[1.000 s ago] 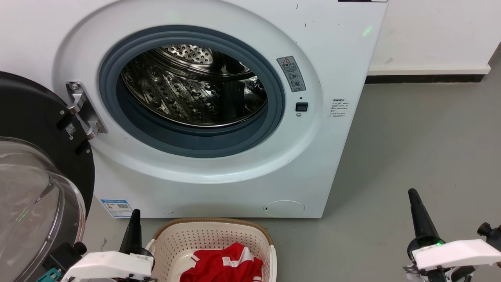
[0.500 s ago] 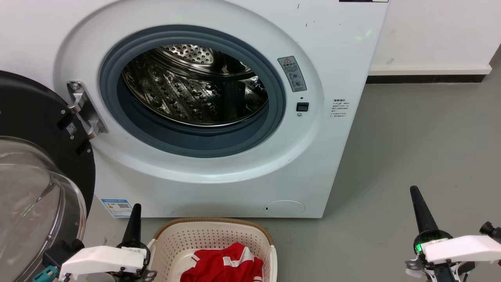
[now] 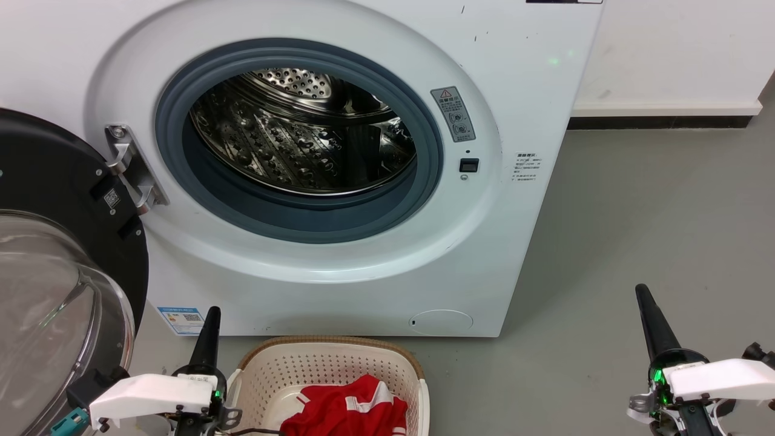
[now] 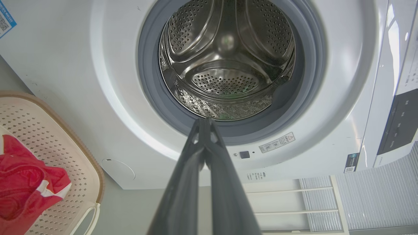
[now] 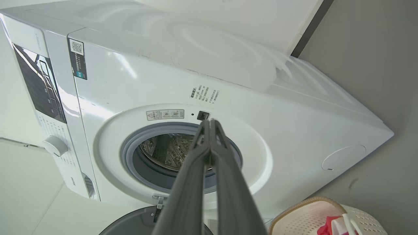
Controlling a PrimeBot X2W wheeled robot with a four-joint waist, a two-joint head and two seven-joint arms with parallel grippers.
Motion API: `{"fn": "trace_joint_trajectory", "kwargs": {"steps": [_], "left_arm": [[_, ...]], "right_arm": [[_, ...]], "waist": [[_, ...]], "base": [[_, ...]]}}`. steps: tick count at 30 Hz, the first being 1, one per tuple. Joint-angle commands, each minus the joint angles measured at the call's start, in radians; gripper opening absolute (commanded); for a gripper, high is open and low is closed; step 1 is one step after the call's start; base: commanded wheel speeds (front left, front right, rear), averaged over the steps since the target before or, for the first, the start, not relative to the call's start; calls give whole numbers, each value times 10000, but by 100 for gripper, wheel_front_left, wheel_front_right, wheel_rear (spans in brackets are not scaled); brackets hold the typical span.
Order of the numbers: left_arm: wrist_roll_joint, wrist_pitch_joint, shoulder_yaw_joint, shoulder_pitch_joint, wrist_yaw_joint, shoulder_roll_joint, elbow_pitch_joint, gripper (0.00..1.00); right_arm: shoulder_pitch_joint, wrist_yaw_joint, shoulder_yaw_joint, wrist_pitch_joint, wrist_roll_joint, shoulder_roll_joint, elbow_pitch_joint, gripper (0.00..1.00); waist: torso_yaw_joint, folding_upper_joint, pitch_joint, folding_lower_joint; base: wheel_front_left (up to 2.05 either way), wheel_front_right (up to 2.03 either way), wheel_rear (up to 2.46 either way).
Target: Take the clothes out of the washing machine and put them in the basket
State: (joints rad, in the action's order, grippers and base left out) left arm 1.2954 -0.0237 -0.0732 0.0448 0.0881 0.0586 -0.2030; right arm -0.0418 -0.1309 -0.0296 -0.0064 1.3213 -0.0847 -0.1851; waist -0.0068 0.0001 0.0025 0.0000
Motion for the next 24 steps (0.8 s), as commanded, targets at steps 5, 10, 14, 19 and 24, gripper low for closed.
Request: {"fn": "trace_joint_trajectory", "kwargs": {"steps": [5, 10, 14, 19, 24], "left_arm": [[607, -161, -86, 268, 107, 48, -50, 0], [1045, -270, -122, 332, 173, 45, -110, 0], [1385, -352, -150, 380, 213, 40, -166, 0], [1785, -459, -183, 460, 273, 36, -225, 0], [2182, -555, -210, 509, 313, 29, -280, 0]], "right_arm": [[-297, 1, -90, 162, 624, -27, -71, 0], [-350, 1, -144, 279, 1058, -16, -165, 0], [-425, 2, -186, 371, 1391, -5, -229, 0], [-492, 2, -240, 487, 1801, 7, -306, 0], [-544, 2, -295, 597, 2180, 21, -377, 0]], "waist": [[10, -1, 1, 0], [18, -1, 2, 0], [25, -1, 2, 0], [33, -1, 3, 0], [42, -1, 4, 0]], "base": [[0, 0, 0], [0, 0, 0], [0, 0, 0], [0, 0, 0], [0, 0, 0]]}}
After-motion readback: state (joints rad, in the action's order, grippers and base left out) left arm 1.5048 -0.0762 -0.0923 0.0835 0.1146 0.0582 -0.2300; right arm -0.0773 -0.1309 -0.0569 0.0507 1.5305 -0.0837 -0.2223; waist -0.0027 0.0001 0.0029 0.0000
